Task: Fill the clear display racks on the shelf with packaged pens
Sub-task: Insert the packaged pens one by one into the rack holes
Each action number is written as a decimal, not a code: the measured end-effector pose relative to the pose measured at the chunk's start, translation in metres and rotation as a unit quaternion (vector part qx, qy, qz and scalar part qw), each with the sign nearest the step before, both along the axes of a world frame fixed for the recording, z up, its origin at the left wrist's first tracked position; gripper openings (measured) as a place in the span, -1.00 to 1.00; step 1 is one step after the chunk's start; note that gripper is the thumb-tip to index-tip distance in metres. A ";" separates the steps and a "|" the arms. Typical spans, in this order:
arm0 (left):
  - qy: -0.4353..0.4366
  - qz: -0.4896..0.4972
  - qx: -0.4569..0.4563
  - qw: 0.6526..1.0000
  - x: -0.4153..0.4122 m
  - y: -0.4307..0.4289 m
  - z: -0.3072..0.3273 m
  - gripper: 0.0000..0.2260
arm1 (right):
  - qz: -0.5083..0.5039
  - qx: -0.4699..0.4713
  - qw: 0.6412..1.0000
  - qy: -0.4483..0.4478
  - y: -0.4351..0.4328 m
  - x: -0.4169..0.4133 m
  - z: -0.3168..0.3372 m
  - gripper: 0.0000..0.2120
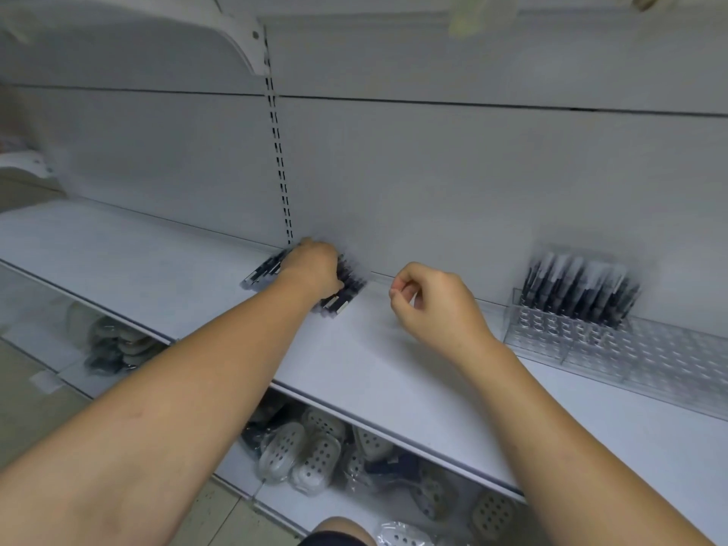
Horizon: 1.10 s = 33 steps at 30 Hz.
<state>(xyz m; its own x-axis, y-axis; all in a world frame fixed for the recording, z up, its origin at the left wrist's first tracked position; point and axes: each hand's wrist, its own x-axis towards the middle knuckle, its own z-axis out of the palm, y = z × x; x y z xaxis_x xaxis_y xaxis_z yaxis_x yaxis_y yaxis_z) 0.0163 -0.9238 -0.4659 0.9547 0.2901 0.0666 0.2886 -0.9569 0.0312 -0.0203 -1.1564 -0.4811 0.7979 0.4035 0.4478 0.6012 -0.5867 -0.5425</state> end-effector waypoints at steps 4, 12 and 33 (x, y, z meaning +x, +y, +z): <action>0.022 0.010 0.023 0.999 -0.001 -0.004 0.004 -0.84 | -0.006 0.001 1.000 0.003 -0.003 -0.001 -0.001 -0.98; 0.049 -0.013 0.046 0.998 -0.001 -0.020 -0.006 -0.86 | -0.009 0.023 1.000 0.014 -0.011 0.000 0.000 -0.98; -0.099 -0.146 -0.433 0.884 -0.046 -0.071 0.018 -0.73 | -0.024 0.172 0.982 0.074 -0.048 -0.007 0.011 -0.92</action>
